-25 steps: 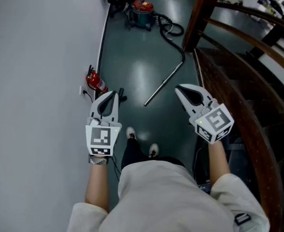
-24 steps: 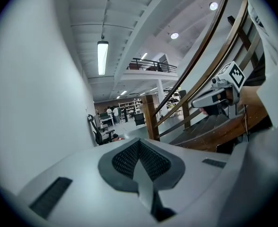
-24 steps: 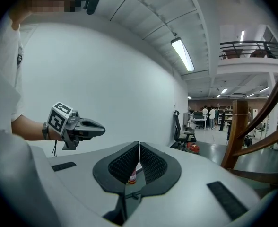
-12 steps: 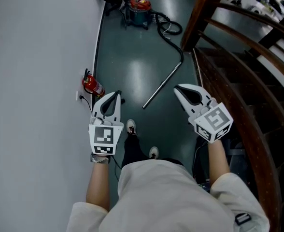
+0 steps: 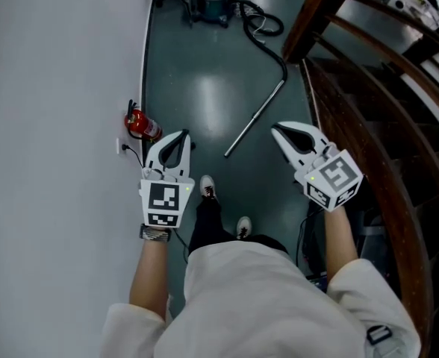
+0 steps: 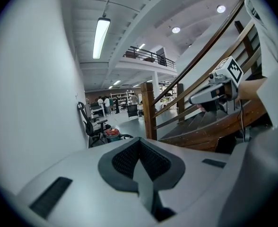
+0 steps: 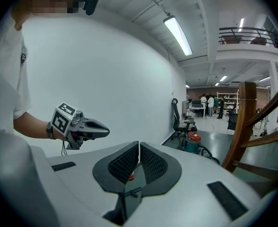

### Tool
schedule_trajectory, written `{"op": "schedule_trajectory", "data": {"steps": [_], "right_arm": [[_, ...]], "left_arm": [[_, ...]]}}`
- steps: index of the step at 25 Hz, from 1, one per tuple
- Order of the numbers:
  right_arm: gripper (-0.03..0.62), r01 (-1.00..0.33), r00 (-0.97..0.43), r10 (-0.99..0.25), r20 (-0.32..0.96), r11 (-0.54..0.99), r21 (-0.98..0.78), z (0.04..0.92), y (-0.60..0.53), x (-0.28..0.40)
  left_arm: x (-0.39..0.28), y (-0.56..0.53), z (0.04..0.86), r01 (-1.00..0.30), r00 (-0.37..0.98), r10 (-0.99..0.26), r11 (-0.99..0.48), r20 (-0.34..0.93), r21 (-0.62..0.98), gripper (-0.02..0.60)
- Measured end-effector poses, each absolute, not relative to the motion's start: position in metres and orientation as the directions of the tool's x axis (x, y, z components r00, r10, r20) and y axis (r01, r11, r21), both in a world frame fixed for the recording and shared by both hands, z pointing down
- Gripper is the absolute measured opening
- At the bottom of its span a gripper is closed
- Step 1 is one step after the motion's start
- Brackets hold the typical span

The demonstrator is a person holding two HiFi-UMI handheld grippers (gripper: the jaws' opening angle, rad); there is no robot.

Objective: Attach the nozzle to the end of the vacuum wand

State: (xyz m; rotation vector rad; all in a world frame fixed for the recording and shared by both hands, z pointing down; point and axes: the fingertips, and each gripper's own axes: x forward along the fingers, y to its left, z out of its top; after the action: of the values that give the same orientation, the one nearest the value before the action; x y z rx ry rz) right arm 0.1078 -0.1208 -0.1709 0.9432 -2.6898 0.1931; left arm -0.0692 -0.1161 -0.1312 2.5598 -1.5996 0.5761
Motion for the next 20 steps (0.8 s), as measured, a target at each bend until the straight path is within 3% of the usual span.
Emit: {"op": "schedule_trajectory", "data": {"steps": [10,20], "right_arm": [[0.029,-0.675,-0.712,-0.598,0.368,0.728,-0.121,-0.112,-0.153,0.082],[0.029,-0.673,-0.709,-0.6,0.37,0.732,-0.103,-0.046,-0.186,0.059]], "left_arm": [[-0.083,-0.142,-0.076,-0.901,0.386,-0.832,-0.433,0.398,-0.03,0.0],[-0.074,-0.169,-0.006,-0.898,0.409,-0.813,-0.44,0.414,0.022,0.0]]}}
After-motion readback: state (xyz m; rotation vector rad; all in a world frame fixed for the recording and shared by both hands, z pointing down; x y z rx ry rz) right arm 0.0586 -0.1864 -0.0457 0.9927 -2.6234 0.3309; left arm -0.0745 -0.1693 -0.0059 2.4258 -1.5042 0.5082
